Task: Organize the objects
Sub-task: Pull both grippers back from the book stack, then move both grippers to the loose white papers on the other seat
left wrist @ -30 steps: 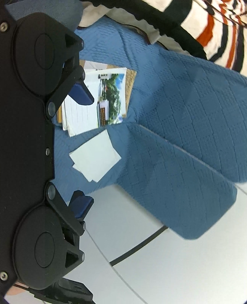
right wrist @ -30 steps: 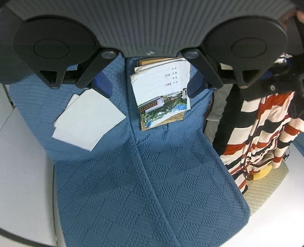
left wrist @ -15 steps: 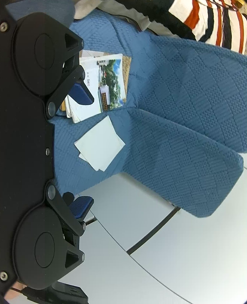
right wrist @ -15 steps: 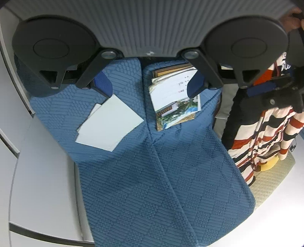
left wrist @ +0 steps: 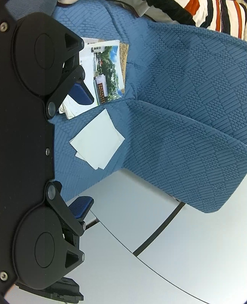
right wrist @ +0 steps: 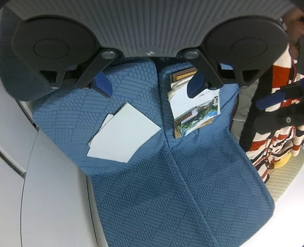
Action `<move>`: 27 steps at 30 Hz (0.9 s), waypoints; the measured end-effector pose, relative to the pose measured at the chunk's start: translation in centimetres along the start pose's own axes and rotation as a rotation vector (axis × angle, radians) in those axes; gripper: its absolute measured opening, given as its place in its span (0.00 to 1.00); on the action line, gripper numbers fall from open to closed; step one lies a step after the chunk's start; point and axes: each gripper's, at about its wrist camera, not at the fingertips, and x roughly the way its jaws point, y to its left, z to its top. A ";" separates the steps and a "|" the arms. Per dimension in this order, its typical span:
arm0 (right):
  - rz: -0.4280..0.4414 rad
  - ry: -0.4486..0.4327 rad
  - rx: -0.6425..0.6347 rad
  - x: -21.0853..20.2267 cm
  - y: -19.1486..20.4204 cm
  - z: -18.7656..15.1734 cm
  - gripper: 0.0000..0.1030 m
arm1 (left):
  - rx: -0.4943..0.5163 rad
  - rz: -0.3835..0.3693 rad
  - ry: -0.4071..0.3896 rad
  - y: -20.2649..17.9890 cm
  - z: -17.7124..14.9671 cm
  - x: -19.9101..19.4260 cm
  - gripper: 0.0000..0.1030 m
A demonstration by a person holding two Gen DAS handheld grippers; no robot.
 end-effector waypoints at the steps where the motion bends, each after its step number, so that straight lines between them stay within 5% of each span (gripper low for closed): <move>1: -0.004 0.001 0.003 0.3 -0.2 -0.2 0.84 | 0.003 0.001 0.000 0.1 -0.1 0.3 0.99; 27: -0.103 -0.025 0.066 8.3 -5.3 -0.8 0.84 | 0.109 0.050 0.012 2.1 -0.1 13.8 0.99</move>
